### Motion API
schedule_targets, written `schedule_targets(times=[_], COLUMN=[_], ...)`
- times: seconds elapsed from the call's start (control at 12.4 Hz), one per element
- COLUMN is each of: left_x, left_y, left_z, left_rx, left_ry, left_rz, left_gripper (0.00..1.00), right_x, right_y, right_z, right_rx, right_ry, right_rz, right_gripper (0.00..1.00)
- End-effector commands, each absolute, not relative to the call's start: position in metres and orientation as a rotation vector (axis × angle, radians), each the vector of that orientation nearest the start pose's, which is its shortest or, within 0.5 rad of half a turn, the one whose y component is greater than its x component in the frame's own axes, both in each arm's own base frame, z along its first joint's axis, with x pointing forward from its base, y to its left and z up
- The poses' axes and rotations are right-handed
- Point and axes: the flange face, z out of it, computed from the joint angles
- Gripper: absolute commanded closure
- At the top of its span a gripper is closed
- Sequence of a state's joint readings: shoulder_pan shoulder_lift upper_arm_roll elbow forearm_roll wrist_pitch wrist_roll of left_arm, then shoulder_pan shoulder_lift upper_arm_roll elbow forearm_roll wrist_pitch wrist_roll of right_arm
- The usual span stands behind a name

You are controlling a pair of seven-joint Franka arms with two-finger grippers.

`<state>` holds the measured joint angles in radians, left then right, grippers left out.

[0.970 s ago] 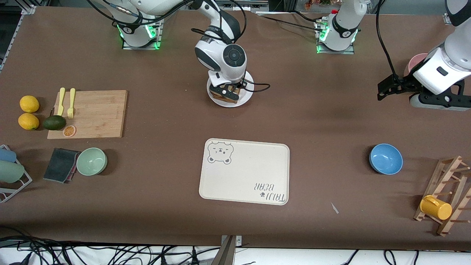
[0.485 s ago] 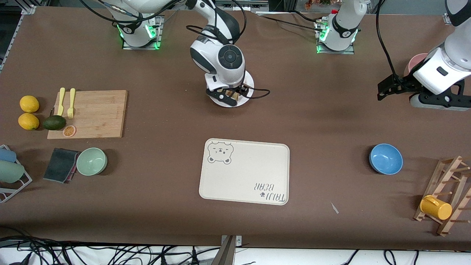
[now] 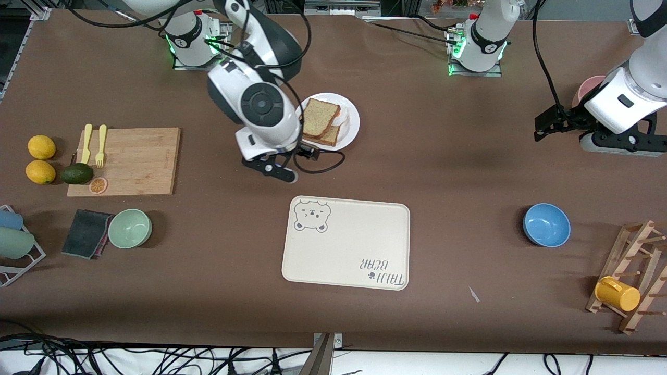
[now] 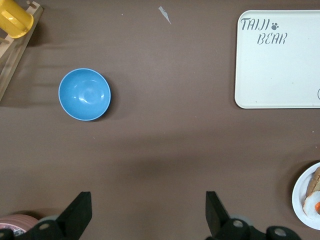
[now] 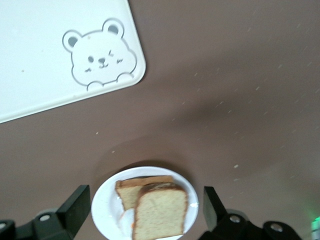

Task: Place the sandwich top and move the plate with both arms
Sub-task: 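Withdraw the right gripper while the left gripper reaches toward the plate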

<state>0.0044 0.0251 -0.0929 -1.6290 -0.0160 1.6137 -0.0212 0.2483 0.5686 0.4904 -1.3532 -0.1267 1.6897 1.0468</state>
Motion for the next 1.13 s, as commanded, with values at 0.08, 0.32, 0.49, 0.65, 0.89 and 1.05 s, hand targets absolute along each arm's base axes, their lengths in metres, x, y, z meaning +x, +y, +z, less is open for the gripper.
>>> schedule_targets(times=[0.08, 0.32, 0.49, 0.65, 0.89, 1.05], left_x=[0.566, 0.571, 0.571, 0.579, 0.598, 0.592], left_y=[-0.051, -0.066, -0.089, -0.111, -0.146, -0.188], left_z=[0.583, 0.566, 0.553, 0.517, 0.445, 0.406], left_rx=[-3.176, -3.191, -3.206, -3.277, -3.432, -3.478], left_ry=[0.119, 0.148, 0.207, 0.236, 0.221, 0.276], left_rz=[0.095, 0.149, 0.194, 0.323, 0.538, 0.682], left_gripper=[0.00, 0.00, 0.00, 0.00, 0.00, 0.03], right_x=[0.589, 0.603, 0.602, 0.593, 0.574, 0.570], right_y=[0.317, 0.233, 0.177, 0.117, 0.065, 0.048], right_z=[0.466, 0.510, 0.544, 0.585, 0.606, 0.606], right_rx=[-3.154, -3.160, -3.180, -3.127, -3.131, -3.138], right_ry=[0.292, 0.095, 0.040, 0.001, 0.005, 0.020], right_rz=[0.351, 0.350, 0.346, 0.306, 0.290, 0.290], right_gripper=[0.01, 0.00, 0.00, 0.00, 0.00, 0.00])
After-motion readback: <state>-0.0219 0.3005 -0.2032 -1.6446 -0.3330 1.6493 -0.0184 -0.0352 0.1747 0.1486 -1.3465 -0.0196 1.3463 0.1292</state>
